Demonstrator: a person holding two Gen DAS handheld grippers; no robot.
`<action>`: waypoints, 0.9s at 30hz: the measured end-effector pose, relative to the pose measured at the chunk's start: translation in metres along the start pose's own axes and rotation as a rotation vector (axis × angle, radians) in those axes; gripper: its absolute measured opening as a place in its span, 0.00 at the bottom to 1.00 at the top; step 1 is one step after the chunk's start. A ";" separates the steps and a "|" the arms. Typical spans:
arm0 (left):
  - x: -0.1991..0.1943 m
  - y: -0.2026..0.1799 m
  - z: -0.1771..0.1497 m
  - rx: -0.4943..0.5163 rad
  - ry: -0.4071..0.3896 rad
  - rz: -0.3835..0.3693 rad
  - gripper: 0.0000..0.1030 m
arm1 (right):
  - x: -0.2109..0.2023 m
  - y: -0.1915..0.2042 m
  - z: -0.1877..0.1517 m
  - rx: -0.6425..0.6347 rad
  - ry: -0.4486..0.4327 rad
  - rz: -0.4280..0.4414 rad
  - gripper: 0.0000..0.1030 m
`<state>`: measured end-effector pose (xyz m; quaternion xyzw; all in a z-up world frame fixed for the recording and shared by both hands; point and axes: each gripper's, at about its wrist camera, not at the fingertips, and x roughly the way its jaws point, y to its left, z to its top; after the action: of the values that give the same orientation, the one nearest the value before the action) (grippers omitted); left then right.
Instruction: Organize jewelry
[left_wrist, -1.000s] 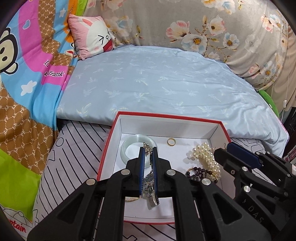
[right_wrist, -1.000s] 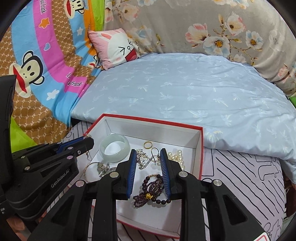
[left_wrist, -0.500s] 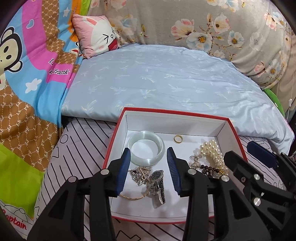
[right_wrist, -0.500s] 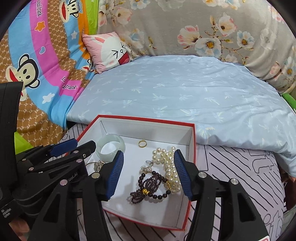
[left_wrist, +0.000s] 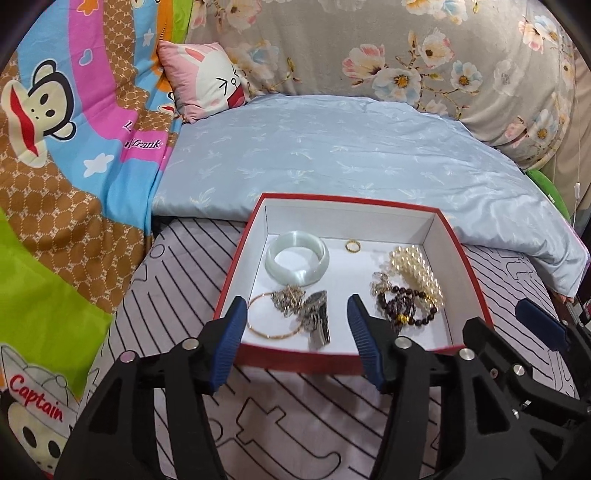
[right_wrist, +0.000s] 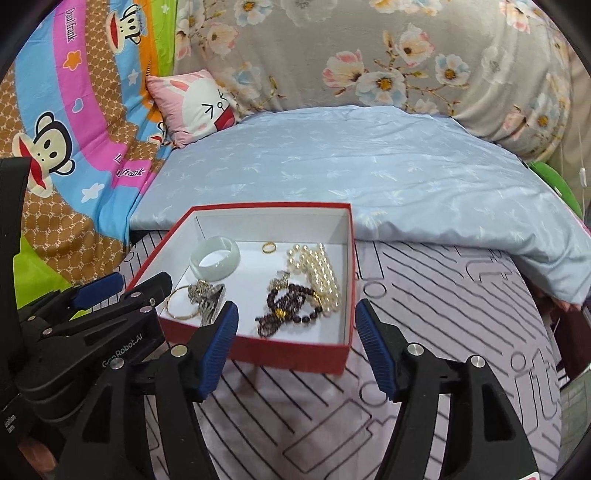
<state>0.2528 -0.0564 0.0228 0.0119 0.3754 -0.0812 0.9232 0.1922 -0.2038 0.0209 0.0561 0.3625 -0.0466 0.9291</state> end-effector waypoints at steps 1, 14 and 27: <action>-0.003 0.000 -0.003 -0.004 0.000 0.006 0.61 | -0.003 -0.001 -0.004 0.002 -0.001 -0.011 0.67; -0.023 -0.007 -0.038 0.001 0.007 0.035 0.67 | -0.025 -0.007 -0.038 0.013 -0.001 -0.098 0.69; -0.027 -0.011 -0.047 0.024 -0.007 0.073 0.77 | -0.028 -0.011 -0.043 0.021 0.002 -0.101 0.69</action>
<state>0.1993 -0.0592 0.0085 0.0365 0.3705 -0.0519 0.9267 0.1417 -0.2080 0.0078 0.0476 0.3653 -0.0970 0.9246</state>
